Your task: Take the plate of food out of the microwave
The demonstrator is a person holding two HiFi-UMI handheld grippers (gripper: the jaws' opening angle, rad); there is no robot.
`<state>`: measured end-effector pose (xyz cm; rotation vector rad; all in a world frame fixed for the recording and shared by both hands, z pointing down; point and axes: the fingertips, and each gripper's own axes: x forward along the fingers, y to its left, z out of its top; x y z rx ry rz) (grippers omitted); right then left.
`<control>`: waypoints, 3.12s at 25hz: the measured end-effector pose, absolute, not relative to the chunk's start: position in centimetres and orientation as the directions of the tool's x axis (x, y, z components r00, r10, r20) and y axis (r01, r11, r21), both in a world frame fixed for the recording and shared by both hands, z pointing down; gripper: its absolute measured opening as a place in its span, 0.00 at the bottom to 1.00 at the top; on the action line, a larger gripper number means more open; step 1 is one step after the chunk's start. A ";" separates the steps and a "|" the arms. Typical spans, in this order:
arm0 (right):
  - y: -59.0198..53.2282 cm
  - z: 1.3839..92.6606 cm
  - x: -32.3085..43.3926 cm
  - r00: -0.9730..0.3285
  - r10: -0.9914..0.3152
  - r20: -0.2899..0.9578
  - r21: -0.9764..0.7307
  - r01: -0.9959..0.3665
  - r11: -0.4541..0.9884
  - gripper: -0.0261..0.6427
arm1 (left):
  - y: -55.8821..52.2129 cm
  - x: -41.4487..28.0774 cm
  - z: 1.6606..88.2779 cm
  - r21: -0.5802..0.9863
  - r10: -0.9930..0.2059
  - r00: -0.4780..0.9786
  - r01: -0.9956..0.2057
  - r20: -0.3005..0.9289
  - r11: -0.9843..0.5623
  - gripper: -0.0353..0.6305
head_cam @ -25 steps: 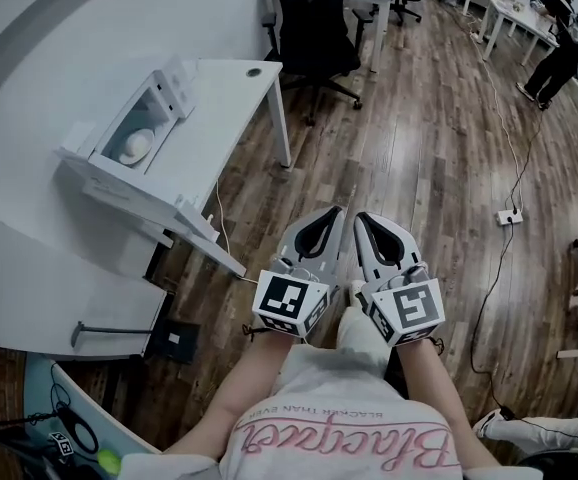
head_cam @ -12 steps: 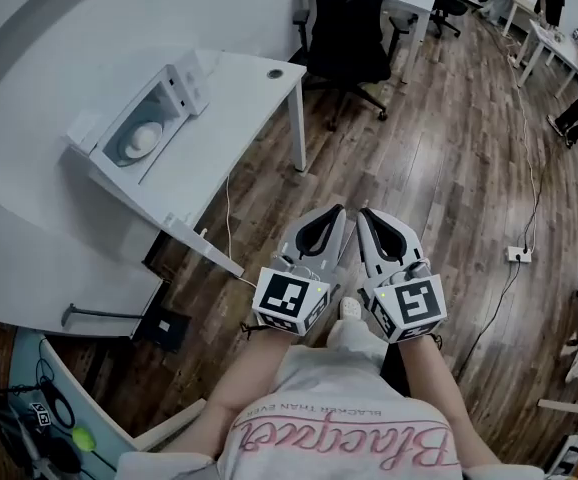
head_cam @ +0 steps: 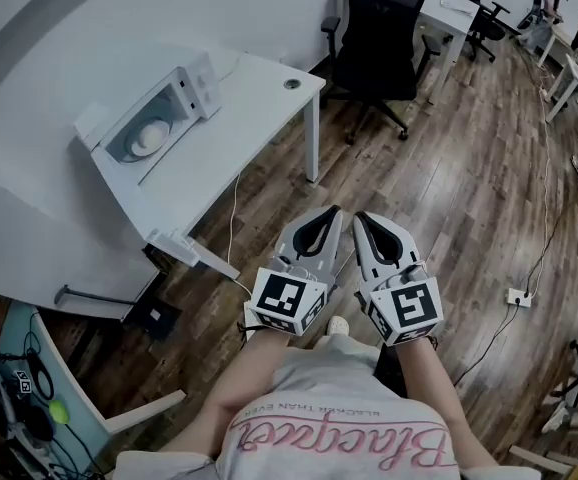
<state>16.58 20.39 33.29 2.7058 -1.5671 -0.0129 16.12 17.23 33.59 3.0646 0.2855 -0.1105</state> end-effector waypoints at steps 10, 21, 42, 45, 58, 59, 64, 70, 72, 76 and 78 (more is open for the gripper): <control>20.0 33.4 21.1 0.391 -0.920 -0.007 0.021 -0.920 -0.391 0.06 | 16.9 20.3 33.6 0.054 0.062 0.994 0.067 -0.091 -0.996 0.06; 19.8 33.9 21.9 0.326 -0.945 -0.012 0.009 -0.945 -0.326 0.06 | 16.7 20.4 34.3 0.050 -0.014 0.997 -0.010 -0.078 -0.999 0.06; 12.2 34.5 21.5 0.150 -0.988 -0.021 0.018 -0.988 -0.151 0.06 | 9.7 20.0 34.9 0.043 -0.176 0.981 -0.174 -0.075 -0.984 0.06; 10.6 34.5 21.8 0.122 -0.992 -0.020 0.028 -0.992 -0.123 0.06 | 7.7 20.2 35.1 0.055 -0.213 0.975 -0.209 -0.068 -0.976 0.06; 2.8 34.1 24.4 -0.004 -1.000 -0.003 0.069 -0.998 0.004 0.06 | -0.4 22.6 35.0 0.084 -0.327 0.942 -0.321 -0.079 -0.944 0.06; 2.2 34.1 24.4 -0.016 -1.000 0.000 0.073 -0.997 0.016 0.06 | -1.1 22.7 35.1 0.086 -0.337 0.938 -0.331 -0.079 -0.940 0.06; -1.2 34.0 25.1 -0.070 -0.998 0.009 0.083 -0.994 0.070 0.06 | -4.4 23.0 35.0 0.091 -0.386 0.919 -0.379 -0.081 -0.921 0.06; -5.6 33.5 25.3 -0.137 -0.990 0.015 0.098 -0.986 0.138 0.06 | -8.6 23.4 34.5 0.101 -0.441 0.893 -0.433 -0.092 -0.896 0.06; -7.0 33.3 25.3 -0.154 -0.988 0.015 0.098 -0.983 0.155 0.06 | -9.8 23.4 34.2 0.100 -0.458 0.884 -0.449 -0.098 -0.888 0.06; -9.2 33.3 25.2 -0.187 -0.982 0.033 0.087 -0.978 0.189 0.06 | -12.3 22.9 34.1 0.107 -0.497 0.863 -0.488 -0.092 -0.866 0.06; -10.2 33.6 25.0 -0.207 -0.977 0.046 0.083 -0.974 0.210 0.06 | -13.6 22.5 34.2 0.115 -0.518 0.850 -0.508 -0.090 -0.853 0.06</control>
